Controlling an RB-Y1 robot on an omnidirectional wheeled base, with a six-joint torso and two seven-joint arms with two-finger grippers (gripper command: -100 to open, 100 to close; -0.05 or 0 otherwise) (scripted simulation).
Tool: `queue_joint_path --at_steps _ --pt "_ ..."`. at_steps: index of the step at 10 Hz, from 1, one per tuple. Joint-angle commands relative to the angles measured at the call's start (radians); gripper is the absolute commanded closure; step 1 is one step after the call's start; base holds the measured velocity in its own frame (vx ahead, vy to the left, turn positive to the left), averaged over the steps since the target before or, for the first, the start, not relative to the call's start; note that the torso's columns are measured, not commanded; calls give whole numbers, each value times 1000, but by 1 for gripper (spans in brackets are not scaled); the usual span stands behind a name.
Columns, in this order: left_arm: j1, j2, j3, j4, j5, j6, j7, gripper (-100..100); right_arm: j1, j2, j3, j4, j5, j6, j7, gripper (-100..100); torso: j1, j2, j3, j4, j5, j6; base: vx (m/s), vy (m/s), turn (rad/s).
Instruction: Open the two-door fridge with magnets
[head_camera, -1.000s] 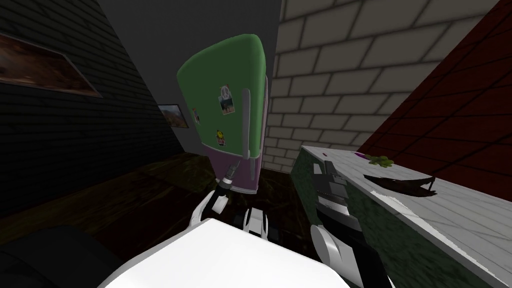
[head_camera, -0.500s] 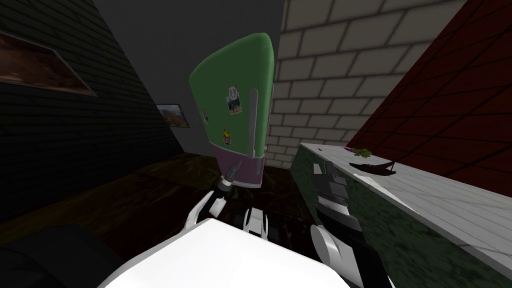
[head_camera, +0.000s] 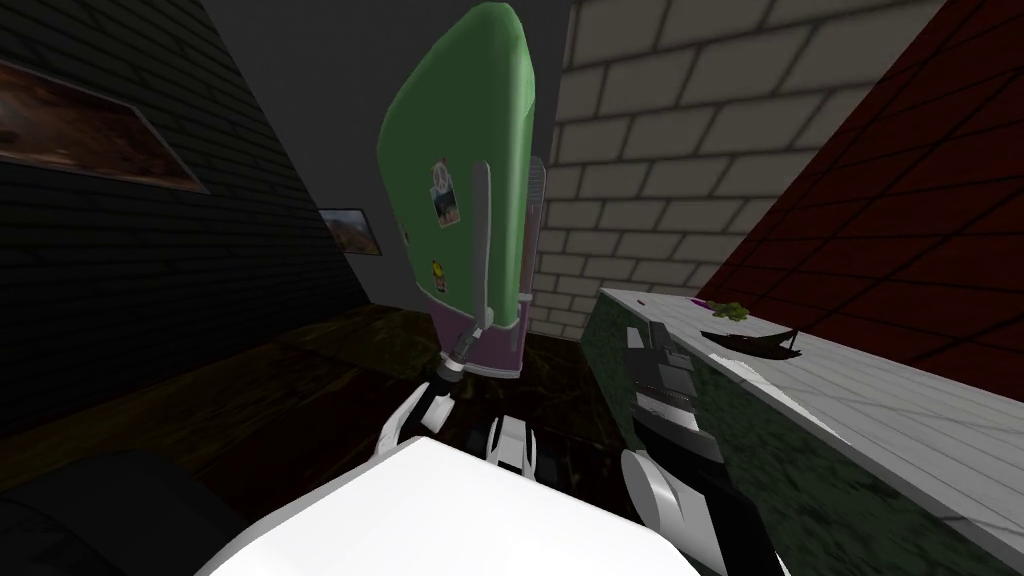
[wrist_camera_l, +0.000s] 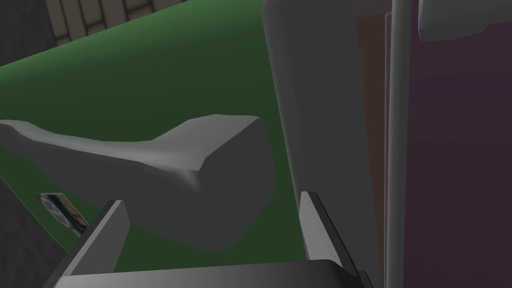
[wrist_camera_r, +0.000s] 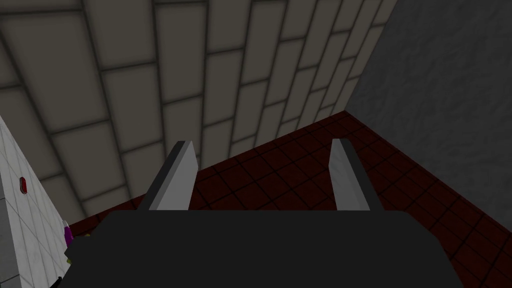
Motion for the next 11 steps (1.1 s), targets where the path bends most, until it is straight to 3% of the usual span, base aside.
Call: queue_joint_path --at_steps 1,3,7,8,9,11 --pt "-13 -30 13 45 0 -17 -22 -100 0 0 0 0 0 0 0 0 2 2 1 0 1 1 96 -129 10" --pt "-15 -34 16 54 0 -22 -24 -100 0 0 0 0 0 0 0 0 4 1 0 0 1 -1 88 -90 24" --pt "-24 -16 27 -17 6 55 -12 -100 0 0 0 0 0 0 0 0 3 3 2 1 1 -2 35 -25 2" --pt "-25 -21 24 -1 4 40 -16 -100 0 0 0 0 0 0 0 0 2 2 1 1 1 -2 14 -6 1" --pt "-19 -27 21 23 3 12 -20 100 0 0 0 0 0 0 0 0 3 3 2 1 1 -2 -20 21 -2" --pt "-16 -35 16 56 0 -23 -26 100 0 0 0 0 0 0 0 0 4 5 3 1 1 -2 -47 36 -4"
